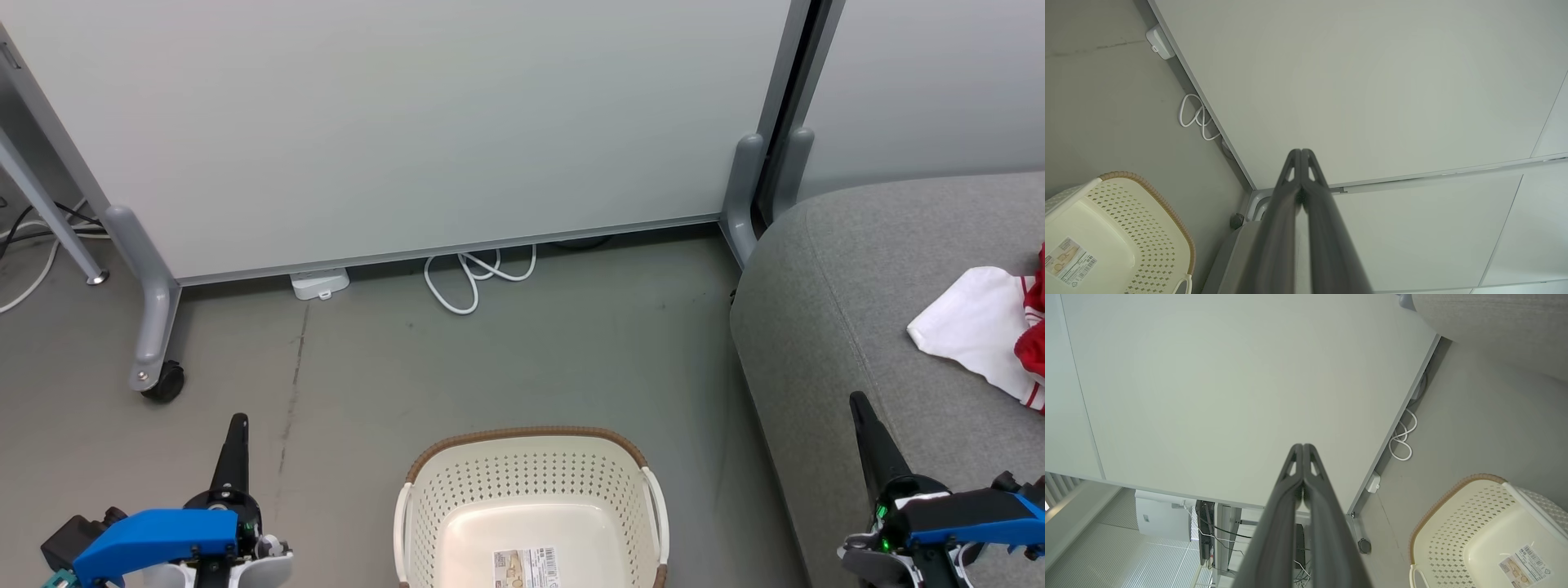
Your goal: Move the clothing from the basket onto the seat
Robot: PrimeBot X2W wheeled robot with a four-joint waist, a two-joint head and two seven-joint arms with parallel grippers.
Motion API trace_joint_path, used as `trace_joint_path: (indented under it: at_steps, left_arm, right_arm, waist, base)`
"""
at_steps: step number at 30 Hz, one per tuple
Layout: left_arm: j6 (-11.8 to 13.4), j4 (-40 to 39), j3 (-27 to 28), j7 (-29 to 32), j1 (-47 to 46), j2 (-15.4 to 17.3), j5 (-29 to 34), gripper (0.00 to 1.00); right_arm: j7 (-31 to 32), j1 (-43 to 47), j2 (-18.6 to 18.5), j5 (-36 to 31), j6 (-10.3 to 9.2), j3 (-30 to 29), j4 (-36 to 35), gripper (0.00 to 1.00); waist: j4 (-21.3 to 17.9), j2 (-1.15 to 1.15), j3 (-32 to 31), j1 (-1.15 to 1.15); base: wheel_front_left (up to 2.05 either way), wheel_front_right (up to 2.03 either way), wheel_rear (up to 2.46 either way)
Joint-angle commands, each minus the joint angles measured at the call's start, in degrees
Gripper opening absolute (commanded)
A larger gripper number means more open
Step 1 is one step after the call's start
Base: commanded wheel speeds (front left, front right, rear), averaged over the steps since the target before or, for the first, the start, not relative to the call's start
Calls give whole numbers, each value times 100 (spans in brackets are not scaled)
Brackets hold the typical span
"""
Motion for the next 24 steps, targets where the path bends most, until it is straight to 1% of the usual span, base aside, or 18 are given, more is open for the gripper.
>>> trace_joint_path:
  at_steps: [1,24]
  left_arm:
    - [-8,-64,24,45,-133,-3,-91,0]
    - [-9,-220,184,303,-231,-33,-976,0]
  right_arm:
    - [17,-85,-40,120,3,-15,-21,0]
    - [141,-179,-46,1135,4,-69,-3,0]
  waist:
    - [-2,0,1,0]
    - [-42,0,22,0]
  base:
    - [0,0,0]
    - [0,0,0]
